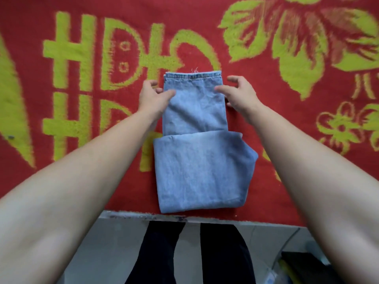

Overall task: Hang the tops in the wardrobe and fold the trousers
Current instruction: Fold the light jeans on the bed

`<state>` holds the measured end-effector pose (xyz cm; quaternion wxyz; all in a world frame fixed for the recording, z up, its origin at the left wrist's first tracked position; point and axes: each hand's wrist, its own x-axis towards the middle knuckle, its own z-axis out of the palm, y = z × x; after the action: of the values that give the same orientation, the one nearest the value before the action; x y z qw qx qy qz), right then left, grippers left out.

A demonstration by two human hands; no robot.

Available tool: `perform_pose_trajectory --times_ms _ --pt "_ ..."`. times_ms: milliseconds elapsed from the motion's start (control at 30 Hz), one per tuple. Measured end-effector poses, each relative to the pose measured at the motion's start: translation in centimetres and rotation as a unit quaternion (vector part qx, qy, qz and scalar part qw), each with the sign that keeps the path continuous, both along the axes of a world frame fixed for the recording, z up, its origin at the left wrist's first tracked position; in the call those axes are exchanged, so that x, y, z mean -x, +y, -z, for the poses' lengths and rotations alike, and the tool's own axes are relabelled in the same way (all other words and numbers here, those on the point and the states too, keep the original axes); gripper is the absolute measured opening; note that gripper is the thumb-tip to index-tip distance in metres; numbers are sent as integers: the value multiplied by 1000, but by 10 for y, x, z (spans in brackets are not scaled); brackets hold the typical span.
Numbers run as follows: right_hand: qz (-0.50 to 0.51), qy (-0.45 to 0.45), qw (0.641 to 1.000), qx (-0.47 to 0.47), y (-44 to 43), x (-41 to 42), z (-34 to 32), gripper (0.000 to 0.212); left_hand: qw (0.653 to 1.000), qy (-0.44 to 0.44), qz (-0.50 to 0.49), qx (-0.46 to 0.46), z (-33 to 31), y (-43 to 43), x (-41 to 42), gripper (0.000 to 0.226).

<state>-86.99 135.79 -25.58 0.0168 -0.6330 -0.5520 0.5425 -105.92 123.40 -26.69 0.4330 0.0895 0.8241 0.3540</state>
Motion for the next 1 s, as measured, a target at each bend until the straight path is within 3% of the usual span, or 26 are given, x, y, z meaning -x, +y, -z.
perform_pose_trajectory --times_ms 100,233,333,467,667,800,900,1000 --pt "12 26 1000 12 23 24 9 65 999 -29 -28 -4 1 31 10 57" --pt "-37 27 999 19 29 24 4 66 999 -19 30 11 -5 36 9 49" --pt "-118 38 992 -3 25 11 -16 47 990 59 128 17 -25 28 1 37" --pt "-244 -4 968 -59 9 -12 -58 32 945 175 267 76 -69 4 -14 27" --pt "-471 -72 867 -148 -43 -58 -93 34 847 285 442 79 -105 -60 -50 22" --pt "-618 -74 750 -224 -79 -77 -87 31 772 328 541 52 -95 -105 -75 15" --pt "-695 -102 680 -211 -104 -87 -73 33 730 304 609 64 -79 -133 -93 15" --pt "-726 -128 647 -193 -119 -96 -59 35 702 249 657 116 -66 -147 -104 29"
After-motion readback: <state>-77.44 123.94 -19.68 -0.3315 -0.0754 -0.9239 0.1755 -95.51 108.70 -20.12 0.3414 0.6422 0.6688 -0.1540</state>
